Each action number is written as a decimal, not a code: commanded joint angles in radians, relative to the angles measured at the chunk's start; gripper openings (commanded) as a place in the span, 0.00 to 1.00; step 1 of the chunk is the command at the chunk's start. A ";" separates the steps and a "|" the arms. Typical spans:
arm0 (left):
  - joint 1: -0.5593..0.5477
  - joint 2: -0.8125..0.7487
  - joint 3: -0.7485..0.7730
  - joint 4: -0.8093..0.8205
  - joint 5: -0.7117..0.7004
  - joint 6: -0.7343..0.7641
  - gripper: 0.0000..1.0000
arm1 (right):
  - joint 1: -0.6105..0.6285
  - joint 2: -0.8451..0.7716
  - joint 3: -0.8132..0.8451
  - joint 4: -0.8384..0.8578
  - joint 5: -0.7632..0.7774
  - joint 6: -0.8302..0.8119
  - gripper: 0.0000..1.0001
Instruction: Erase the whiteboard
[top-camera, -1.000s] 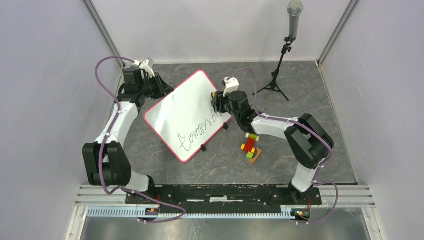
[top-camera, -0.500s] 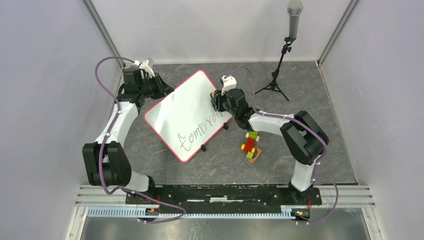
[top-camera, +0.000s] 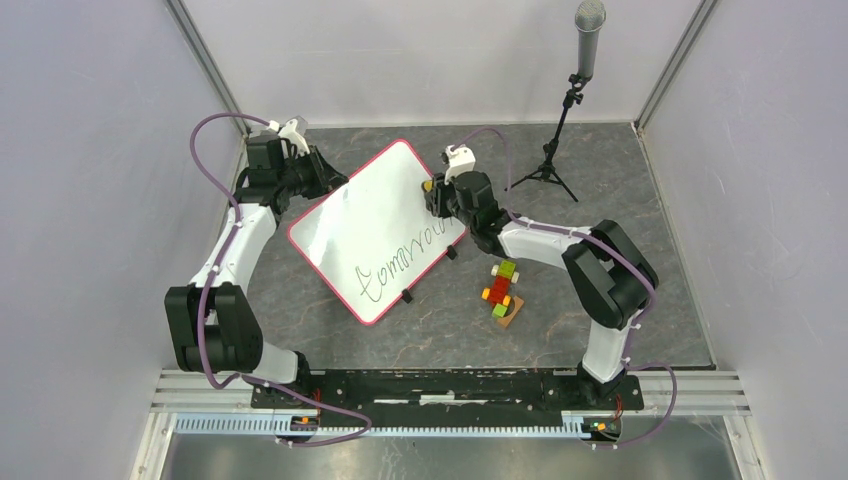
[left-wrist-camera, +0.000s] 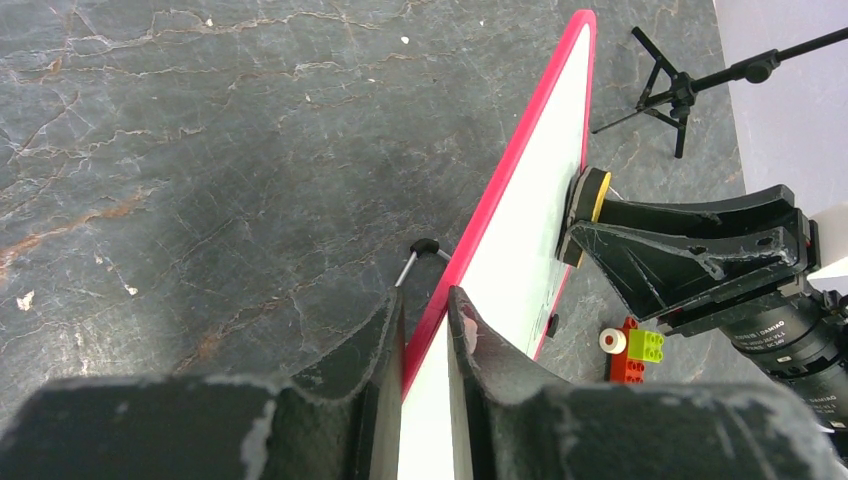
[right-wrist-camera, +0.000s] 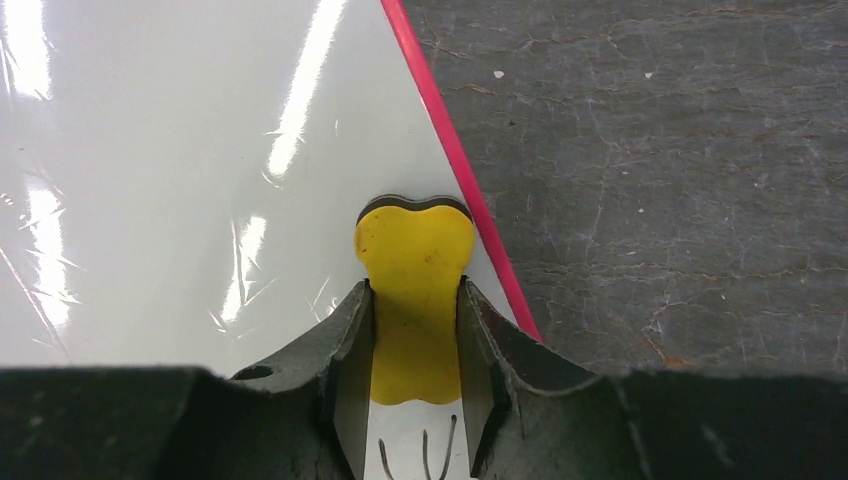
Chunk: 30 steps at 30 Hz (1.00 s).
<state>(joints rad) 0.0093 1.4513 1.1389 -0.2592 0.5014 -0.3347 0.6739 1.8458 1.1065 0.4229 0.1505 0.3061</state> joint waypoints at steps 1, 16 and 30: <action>-0.029 0.038 -0.057 -0.210 0.051 0.006 0.26 | -0.020 -0.003 -0.027 0.018 0.004 0.062 0.31; -0.029 0.029 -0.059 -0.210 0.060 0.002 0.26 | -0.067 -0.042 -0.215 -0.044 0.066 0.287 0.29; -0.029 0.027 -0.062 -0.204 0.060 0.000 0.25 | 0.045 -0.050 -0.163 0.004 0.064 0.220 0.29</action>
<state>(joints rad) 0.0093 1.4502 1.1374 -0.2573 0.5056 -0.3347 0.6418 1.7920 0.8997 0.4763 0.2138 0.5735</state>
